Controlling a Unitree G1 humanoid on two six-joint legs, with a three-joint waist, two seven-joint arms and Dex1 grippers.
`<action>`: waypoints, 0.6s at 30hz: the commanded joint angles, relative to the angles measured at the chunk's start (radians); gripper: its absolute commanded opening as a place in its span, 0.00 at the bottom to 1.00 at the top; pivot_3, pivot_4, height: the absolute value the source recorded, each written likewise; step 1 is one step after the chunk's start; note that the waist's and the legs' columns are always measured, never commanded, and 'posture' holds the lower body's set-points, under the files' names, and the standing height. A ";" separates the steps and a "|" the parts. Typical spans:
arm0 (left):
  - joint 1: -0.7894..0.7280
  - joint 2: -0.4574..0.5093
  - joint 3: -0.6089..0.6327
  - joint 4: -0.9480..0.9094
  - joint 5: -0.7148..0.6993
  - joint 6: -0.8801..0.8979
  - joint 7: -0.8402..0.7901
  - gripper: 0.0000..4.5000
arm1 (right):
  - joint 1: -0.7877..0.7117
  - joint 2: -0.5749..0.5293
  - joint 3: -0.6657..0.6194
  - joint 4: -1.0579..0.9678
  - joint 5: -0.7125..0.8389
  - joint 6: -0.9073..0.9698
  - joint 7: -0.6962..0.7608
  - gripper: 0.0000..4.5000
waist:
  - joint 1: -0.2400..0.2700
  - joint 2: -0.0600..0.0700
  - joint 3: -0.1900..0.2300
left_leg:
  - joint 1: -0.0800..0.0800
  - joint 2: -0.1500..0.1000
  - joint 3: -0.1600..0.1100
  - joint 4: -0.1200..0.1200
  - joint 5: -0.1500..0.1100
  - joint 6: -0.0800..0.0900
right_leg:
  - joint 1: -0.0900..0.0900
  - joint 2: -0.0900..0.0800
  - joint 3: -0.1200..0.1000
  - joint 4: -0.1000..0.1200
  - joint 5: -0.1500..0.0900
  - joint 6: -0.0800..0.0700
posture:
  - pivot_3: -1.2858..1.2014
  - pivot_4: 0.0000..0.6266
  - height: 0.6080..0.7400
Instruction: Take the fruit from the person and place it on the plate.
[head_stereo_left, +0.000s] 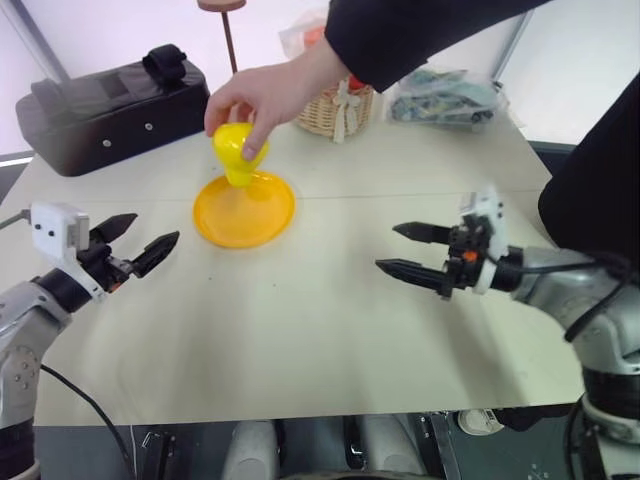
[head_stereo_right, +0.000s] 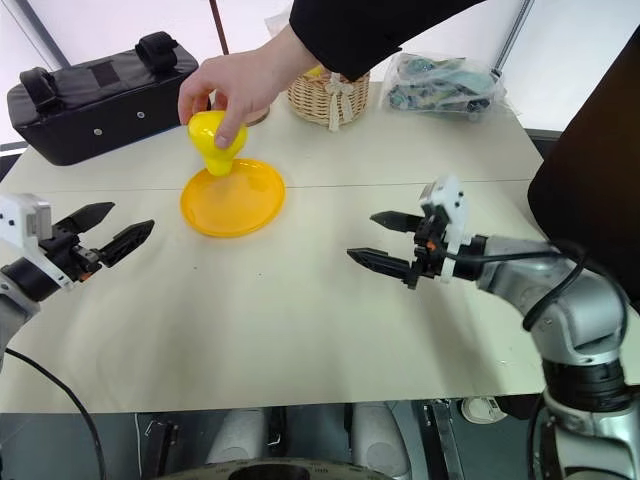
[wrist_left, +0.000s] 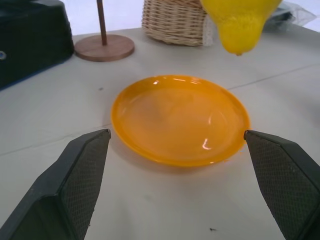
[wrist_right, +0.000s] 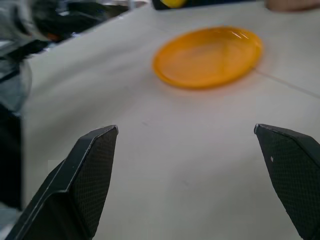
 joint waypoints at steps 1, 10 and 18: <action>-0.028 -0.005 -0.013 -0.021 -0.014 0.004 0.000 1.00 | -0.055 0.003 -0.021 -0.056 0.073 0.031 -0.032 0.99 | 0.000 0.000 0.000 | 0.000 0.000 0.000 0.000 0.000 0.000 | 0.000 0.000 0.000 0.000 0.000 0.000 | 0.52 0.24 1.00; -0.265 -0.050 -0.164 0.120 0.010 -0.001 -0.036 1.00 | -0.102 0.055 0.044 -0.081 0.069 0.014 -0.112 0.99 | 0.003 -0.001 0.000 | -0.001 -0.001 0.000 0.001 0.000 0.000 | 0.000 0.000 0.000 0.000 0.001 0.002 | 0.52 0.24 1.00; -0.457 -0.128 -0.268 0.335 0.094 -0.100 -0.090 1.00 | -0.091 0.096 0.066 -0.108 0.068 0.007 -0.169 0.99 | 0.002 -0.001 0.000 | -0.001 -0.001 0.000 0.001 0.000 0.000 | 0.000 0.001 0.000 0.000 0.002 0.004 | 0.52 0.24 1.00</action>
